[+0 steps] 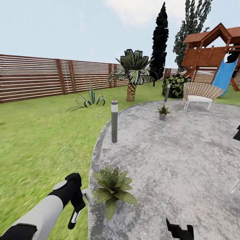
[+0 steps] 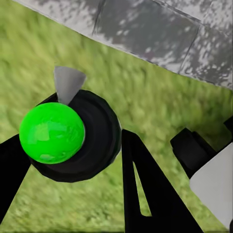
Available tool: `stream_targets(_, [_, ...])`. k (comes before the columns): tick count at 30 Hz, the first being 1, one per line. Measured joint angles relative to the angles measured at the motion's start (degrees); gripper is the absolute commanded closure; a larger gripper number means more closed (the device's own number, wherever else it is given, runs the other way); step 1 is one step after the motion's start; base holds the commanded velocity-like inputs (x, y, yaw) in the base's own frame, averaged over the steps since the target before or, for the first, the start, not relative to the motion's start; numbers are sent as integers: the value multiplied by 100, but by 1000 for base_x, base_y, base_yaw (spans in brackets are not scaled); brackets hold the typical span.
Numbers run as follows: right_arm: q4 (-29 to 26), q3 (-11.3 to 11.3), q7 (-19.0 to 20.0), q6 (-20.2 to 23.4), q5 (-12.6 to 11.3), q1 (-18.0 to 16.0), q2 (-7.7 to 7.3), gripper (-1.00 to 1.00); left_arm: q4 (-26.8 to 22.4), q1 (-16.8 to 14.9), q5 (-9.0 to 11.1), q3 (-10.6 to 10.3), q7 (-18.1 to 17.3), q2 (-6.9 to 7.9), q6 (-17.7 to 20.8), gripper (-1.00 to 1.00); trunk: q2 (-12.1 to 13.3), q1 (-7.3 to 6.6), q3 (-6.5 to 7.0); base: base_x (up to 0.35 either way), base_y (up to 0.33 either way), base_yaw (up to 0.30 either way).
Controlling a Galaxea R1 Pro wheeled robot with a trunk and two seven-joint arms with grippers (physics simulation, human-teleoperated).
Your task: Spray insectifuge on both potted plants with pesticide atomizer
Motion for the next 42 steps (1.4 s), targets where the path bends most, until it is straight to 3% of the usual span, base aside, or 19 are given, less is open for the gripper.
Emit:
stream_targets(9, [1,0,-4,-4,5,0,-27,-100,-2,9,-13,1,1,-8,9,100,0,-1,0,30,-57,10])
stream_targets(20, [2,1,-7,-5,4,0,-19,-100,-3,1,-11,1,2,-6,13,100,0,0,0,60,-252,8])
stream_targets(34, [1,0,-7,-5,5,0,-11,-100,4,43,-13,-22,16,22,10,100,0,0,0,0,-267,139])
stream_targets(42, [-1,0,-6,-1,6,0,-10,-100,6,44,-16,-9,16,60,9,100,0,0,0,0,-37,8])
